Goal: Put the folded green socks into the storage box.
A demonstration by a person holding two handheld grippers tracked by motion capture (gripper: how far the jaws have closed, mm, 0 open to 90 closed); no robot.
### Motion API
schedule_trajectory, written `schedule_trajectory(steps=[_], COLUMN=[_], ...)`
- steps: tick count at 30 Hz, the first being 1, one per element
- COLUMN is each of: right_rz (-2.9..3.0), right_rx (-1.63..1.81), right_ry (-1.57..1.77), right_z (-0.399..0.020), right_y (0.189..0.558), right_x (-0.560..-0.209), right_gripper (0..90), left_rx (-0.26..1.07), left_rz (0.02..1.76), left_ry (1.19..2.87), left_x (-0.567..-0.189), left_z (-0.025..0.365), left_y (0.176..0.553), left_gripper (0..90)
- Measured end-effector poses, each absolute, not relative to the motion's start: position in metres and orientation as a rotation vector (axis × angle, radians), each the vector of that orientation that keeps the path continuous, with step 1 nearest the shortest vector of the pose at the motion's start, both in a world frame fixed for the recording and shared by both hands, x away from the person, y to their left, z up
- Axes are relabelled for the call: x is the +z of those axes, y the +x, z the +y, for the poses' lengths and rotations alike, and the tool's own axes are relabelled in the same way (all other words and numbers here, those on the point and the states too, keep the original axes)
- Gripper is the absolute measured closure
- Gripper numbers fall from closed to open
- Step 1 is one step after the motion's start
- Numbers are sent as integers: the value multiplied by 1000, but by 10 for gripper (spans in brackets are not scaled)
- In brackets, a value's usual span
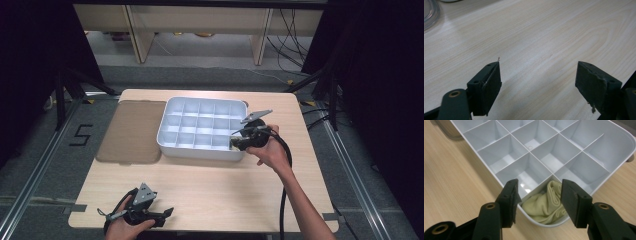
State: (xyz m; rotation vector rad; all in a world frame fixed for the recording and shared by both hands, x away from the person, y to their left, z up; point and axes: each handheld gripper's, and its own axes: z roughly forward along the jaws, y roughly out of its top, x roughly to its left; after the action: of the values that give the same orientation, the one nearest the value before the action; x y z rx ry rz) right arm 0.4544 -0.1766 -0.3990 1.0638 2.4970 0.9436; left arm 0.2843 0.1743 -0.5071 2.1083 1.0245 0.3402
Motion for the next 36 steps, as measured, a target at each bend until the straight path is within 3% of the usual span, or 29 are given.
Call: schedule_trajectory(steps=[36], right_rz=[2471], right_rx=[1149], right_ry=[1016], right_z=[-175], right_y=[402], right_x=[-415], right_gripper=[343], left_rx=[343], left_rz=[995], left_ry=[2132], left_x=[-506], left_z=[176], left_y=[284], left_gripper=[202])
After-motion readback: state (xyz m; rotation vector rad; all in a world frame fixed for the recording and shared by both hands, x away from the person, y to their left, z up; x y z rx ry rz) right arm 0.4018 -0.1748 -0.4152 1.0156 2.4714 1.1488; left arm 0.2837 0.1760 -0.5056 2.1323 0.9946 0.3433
